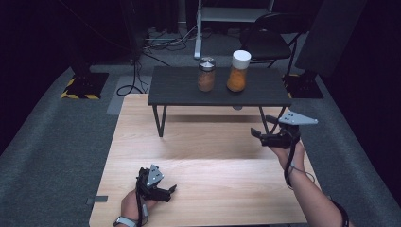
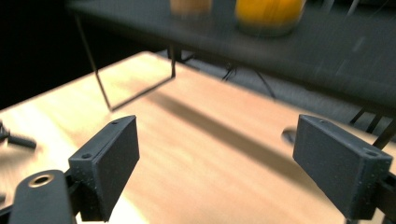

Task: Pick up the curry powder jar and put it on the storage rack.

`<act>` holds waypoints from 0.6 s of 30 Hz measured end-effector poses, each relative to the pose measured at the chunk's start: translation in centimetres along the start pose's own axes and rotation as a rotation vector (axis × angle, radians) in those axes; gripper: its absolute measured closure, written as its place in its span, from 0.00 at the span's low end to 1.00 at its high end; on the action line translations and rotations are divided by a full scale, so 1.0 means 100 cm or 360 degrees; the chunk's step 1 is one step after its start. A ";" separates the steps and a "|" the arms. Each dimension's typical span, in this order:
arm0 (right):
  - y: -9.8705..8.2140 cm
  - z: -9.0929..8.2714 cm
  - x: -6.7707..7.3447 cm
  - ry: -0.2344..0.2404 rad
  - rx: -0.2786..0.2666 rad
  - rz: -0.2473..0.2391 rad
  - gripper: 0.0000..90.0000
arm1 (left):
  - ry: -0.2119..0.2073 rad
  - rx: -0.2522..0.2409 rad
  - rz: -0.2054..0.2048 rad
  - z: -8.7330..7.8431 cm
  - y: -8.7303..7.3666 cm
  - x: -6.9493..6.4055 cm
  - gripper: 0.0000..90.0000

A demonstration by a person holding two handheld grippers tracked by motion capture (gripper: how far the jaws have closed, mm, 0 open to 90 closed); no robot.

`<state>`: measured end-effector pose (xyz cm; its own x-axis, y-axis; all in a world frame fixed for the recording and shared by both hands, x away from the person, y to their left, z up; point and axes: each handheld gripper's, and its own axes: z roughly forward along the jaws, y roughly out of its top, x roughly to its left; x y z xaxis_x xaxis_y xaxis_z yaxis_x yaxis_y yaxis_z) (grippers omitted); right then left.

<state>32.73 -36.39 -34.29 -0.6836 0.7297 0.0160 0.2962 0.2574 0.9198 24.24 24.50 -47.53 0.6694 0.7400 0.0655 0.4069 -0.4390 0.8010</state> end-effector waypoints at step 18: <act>-0.095 0.045 -0.010 0.0181 0.0345 -0.0063 0.13 | 0.0006 0.0000 -0.0004 0.000 0.000 -0.001 0.00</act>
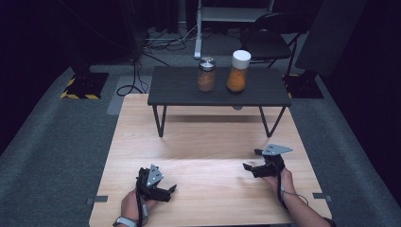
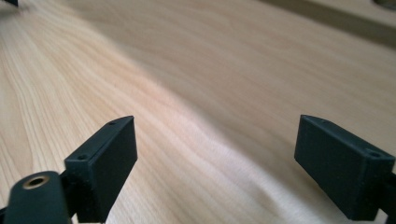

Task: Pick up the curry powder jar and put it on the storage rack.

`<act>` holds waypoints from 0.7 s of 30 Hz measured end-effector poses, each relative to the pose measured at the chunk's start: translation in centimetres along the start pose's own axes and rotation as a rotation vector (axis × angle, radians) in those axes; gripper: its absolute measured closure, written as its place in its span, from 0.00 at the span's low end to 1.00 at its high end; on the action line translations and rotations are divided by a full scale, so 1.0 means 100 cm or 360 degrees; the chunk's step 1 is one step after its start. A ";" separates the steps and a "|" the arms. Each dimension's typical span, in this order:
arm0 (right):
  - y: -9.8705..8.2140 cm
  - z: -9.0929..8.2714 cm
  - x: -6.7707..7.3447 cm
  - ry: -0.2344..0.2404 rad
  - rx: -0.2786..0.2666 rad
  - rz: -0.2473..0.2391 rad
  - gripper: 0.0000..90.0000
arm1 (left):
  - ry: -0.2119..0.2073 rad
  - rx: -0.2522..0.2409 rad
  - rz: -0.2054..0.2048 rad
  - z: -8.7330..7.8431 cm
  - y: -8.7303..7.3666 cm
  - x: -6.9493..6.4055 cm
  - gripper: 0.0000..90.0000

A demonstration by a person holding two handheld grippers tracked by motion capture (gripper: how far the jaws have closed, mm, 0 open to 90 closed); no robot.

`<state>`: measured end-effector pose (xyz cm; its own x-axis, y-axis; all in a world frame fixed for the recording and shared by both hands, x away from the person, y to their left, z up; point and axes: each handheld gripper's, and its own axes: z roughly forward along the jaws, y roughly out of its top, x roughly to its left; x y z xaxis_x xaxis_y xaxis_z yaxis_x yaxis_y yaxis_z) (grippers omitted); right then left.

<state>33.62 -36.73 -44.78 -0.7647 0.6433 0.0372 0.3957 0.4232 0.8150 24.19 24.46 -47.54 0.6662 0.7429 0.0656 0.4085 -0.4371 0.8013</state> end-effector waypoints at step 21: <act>-0.004 0.021 0.005 -0.0019 0.0124 -0.0086 0.02 | -0.0002 0.0001 0.0001 0.000 0.000 0.000 0.00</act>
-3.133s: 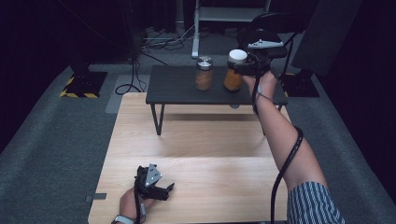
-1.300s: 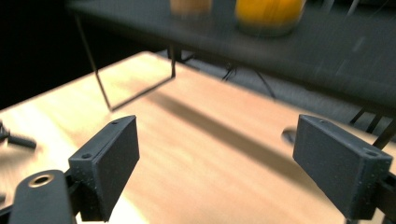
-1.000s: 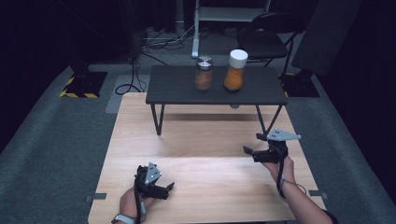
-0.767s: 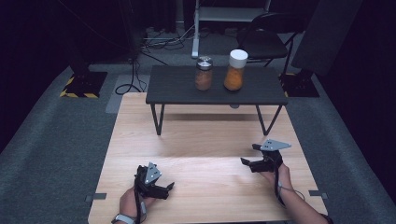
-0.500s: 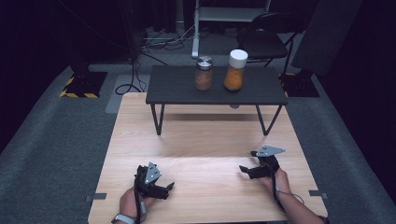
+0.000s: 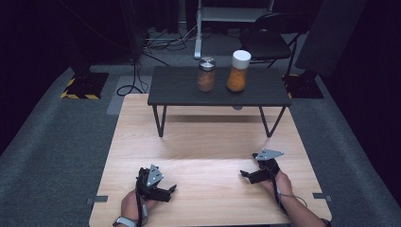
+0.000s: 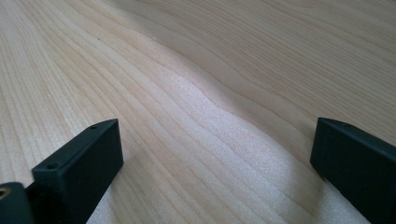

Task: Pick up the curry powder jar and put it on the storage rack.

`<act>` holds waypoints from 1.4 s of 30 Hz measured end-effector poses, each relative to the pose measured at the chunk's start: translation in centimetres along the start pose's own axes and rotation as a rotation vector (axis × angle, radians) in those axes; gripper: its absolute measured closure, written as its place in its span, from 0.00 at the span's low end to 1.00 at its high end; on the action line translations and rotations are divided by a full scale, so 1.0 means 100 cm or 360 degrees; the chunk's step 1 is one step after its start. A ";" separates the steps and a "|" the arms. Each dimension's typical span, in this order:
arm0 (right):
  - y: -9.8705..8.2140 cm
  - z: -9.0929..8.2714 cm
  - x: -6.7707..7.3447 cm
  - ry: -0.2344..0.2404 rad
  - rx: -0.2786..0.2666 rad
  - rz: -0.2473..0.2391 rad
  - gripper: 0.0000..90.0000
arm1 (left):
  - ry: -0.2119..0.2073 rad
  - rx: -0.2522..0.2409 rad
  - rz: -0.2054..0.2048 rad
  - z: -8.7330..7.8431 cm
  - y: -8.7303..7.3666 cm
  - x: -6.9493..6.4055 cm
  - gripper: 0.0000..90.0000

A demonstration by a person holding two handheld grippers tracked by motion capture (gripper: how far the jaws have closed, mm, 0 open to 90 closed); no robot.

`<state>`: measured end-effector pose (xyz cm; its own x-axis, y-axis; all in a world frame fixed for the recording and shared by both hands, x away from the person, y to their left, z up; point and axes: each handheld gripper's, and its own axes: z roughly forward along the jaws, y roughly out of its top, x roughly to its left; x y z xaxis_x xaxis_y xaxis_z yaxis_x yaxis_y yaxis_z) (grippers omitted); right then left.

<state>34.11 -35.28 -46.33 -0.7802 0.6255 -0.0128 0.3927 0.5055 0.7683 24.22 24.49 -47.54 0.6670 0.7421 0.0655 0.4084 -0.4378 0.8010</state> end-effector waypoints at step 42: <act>0.000 0.002 -0.001 0.0011 -0.0002 -0.0008 0.00 | 0.0002 -0.0002 0.0001 0.000 0.000 0.000 0.00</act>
